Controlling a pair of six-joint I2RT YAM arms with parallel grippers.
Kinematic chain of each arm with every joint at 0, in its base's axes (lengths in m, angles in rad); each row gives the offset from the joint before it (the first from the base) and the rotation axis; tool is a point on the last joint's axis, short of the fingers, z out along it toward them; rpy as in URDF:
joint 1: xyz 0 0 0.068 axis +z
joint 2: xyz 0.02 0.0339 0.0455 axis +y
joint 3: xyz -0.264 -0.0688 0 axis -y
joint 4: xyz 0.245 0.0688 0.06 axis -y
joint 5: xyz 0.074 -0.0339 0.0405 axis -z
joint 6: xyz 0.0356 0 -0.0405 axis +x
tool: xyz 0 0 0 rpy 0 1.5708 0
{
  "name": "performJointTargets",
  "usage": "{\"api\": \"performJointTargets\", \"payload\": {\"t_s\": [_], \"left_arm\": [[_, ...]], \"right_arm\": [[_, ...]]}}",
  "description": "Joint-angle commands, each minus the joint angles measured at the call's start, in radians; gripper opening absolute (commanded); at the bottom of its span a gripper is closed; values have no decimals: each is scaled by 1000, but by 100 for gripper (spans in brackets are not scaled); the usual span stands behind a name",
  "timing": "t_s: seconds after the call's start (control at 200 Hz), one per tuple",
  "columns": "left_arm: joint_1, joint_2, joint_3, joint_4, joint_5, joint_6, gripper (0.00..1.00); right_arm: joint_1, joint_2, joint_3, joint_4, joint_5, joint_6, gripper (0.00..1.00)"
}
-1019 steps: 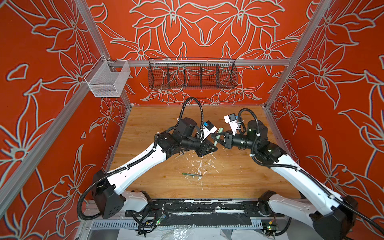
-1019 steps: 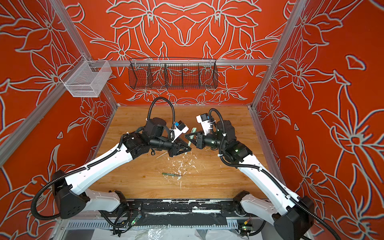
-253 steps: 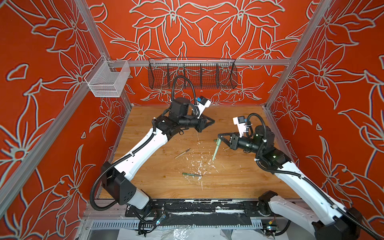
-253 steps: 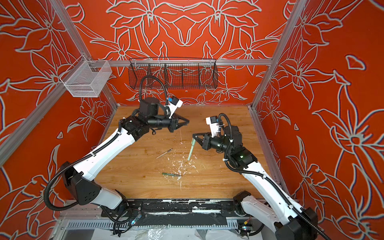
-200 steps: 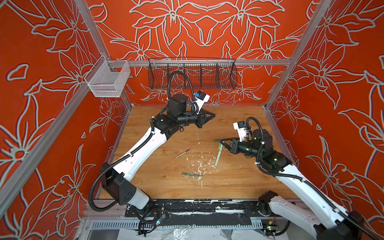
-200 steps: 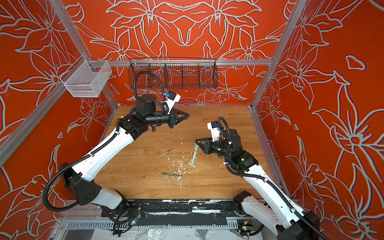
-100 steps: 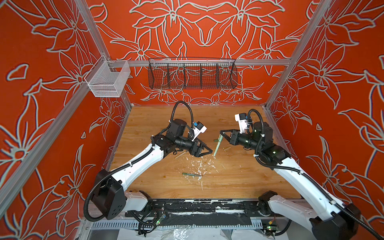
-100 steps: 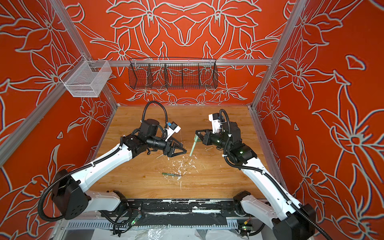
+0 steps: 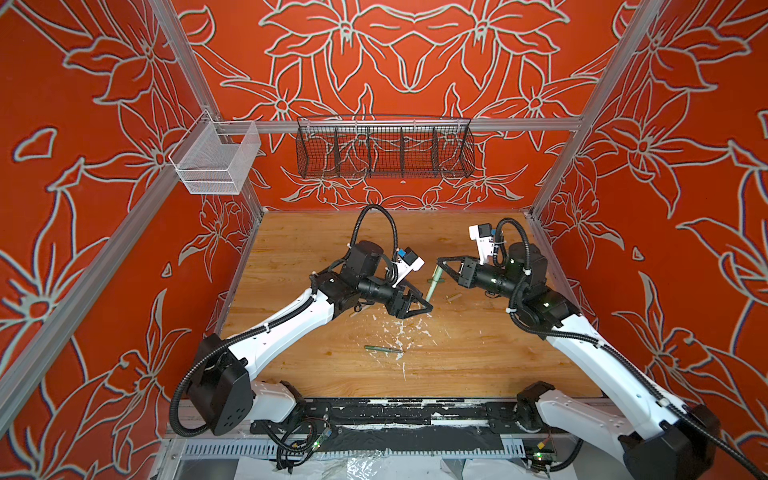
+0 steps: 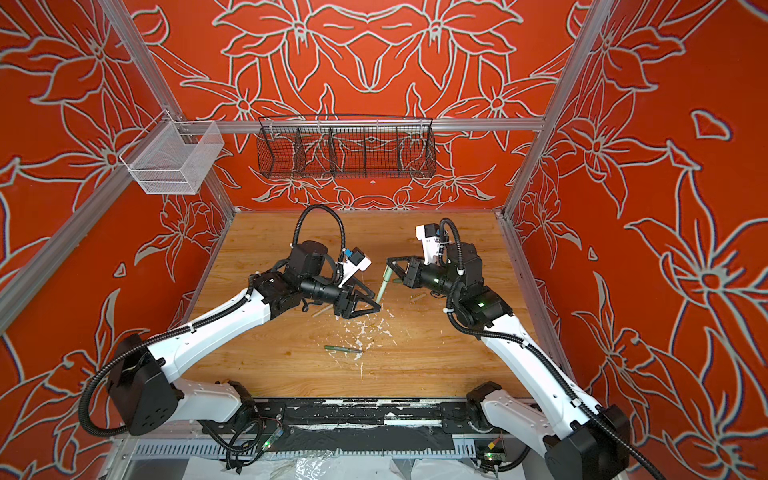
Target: Insert the pens into the pen caps
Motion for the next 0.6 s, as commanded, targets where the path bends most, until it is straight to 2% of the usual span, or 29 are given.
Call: {"api": "performJointTargets", "payload": {"t_s": [0.0, 0.185, 0.595], "left_arm": [[-11, 18, 31, 13, 0, 16, 60], [-18, 33, 46, 5, 4, 5, 48], [-22, 66, 72, -49, 11, 9, 38]], "right_arm": [[-5, 6, -13, 48, -28, 27, 0], [-6, 3, -23, 56, -22, 31, 0], [-8, -8, -20, 47, 14, 9, 0]]}}
